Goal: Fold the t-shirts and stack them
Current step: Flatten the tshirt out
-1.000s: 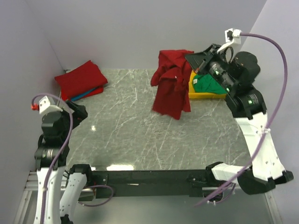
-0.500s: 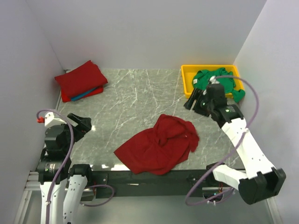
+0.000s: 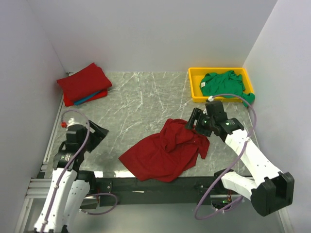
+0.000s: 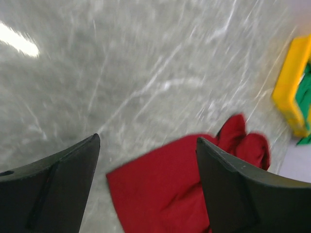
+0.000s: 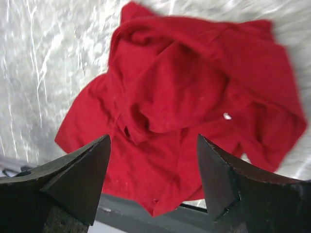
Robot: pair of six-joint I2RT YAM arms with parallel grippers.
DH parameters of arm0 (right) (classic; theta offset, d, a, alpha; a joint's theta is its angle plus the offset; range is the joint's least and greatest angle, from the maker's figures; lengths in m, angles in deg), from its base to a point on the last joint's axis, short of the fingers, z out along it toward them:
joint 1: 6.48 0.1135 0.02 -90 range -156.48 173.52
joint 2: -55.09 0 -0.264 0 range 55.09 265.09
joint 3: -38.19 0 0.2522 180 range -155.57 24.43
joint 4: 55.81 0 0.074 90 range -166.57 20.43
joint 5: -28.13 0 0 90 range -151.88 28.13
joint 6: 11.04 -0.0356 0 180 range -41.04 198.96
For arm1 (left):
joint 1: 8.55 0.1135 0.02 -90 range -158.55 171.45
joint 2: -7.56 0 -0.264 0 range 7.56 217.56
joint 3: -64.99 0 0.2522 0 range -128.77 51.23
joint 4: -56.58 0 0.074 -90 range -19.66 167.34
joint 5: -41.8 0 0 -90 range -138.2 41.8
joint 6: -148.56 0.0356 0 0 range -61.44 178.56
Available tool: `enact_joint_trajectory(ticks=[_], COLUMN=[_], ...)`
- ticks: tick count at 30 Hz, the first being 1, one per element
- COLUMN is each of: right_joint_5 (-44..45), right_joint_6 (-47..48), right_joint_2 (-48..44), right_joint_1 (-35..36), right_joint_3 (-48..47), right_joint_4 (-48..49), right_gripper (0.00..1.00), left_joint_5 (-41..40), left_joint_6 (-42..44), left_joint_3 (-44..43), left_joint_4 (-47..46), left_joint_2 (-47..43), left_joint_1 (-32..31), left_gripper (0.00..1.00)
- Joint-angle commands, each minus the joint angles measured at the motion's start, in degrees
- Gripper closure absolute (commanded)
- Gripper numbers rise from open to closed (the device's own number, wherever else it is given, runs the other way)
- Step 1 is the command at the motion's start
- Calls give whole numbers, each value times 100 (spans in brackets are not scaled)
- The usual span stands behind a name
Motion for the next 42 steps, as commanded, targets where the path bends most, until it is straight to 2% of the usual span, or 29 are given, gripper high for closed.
enact_joint_trajectory(ticks=[1, 2, 4, 5, 6, 9, 14, 17, 19, 24, 37, 41, 42], right_joint_5=[-201, -210, -236, -254, -245, -245, -254, -254, -306, -324, -210, -192, -175], right_joint_6=[-101, -118, -127, -136, -127, -92, -57, -109, -153, -145, -92, -66, -48], right_joint_2=[190, 225, 401, 454, 567, 752, 999, 1052, 1069, 1183, 1395, 1535, 1561], right_joint_1=[243, 278, 357, 375, 393, 445, 559, 630, 665, 744, 1025, 1122, 1140], right_joint_3=[-93, -102, -189, -225, -268, -427, -655, -629, -516, -401, -445, -427, -453], right_joint_4=[431, 457, 528, 537, 537, 572, 642, 686, 774, 809, 844, 879, 897], right_gripper=[23, 23, 23, 23, 23, 23, 23, 24, 24, 24, 25, 25, 25], left_joint_5=[-354, -547, -1064, -1198, -1356, -1850, -1324, -1262, -1296, -1411, -1455, -1411, -1419], left_joint_6=[-704, -766, -889, -916, -942, -1135, -1425, -1680, -1759, -1733, -1856, -1909, -1909], left_joint_3=[171, 162, 49, -22, -92, -269, 363, 671, 795, 742, 742, 795, 803], left_joint_4=[-418, -488, -515, -497, -375, -102, -479, -479, -453, -321, -549, -647, -638], left_joint_2=[273, 387, 878, 1080, 1456, 1863, 1961, 1953, 1882, 2084, 2655, 2866, 2884], left_joint_1=[-650, -1149, -1652, -2116, -2320, -2840, -2990, -3183, -3262, -3386, -3764, -3825, -3834], left_gripper=[14, 14, 13, 13, 13, 11, 20, 30, 40, 46, 50, 60, 67])
